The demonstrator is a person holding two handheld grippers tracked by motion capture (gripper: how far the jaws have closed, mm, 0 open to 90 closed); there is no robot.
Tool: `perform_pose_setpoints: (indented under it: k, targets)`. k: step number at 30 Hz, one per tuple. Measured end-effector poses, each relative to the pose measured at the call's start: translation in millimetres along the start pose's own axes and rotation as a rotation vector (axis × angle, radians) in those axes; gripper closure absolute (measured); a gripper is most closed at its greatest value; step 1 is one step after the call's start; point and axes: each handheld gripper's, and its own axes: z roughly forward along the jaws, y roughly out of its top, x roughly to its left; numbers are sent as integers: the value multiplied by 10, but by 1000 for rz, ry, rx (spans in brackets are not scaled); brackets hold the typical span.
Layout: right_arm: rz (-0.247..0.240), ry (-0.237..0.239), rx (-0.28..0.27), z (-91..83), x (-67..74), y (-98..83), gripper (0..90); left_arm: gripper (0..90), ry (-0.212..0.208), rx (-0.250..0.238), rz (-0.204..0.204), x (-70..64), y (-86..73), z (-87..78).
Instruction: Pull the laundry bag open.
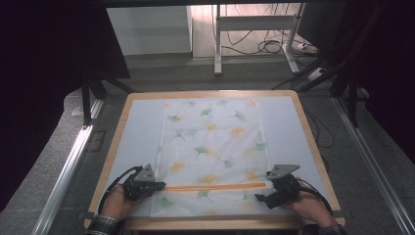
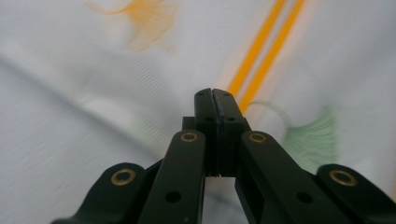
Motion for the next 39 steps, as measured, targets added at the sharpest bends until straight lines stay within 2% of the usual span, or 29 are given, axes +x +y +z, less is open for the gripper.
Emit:
perform_pose_setpoints:
  k: [3,11,16,18,28,31,37,39]
  targets:
    - [0,0,0,-1,0,-1,64,900,-9,-11,-16,20,-25,-7]
    - [1,-2,0,-9,-3,-10,69,900,17,-1,7,-10,-35,-24]
    - [1,-2,-2,-15,-6,-16,73,900,20,-10,13,-31,-80,-54]
    - [2,-2,-2,-15,-5,-16,73,900,35,-8,26,-42,-82,-62]
    - [3,-2,-4,-16,-6,-19,72,898,23,-18,-11,-15,-91,-59]
    - [1,-2,-5,-16,-7,-19,71,820,50,-14,-14,-26,-72,-55]
    - [-6,-4,6,-14,-4,3,69,670,64,-14,-54,-8,-51,-46]
    - [-14,-3,13,-16,-3,13,70,622,66,-6,-56,-15,-38,-28]
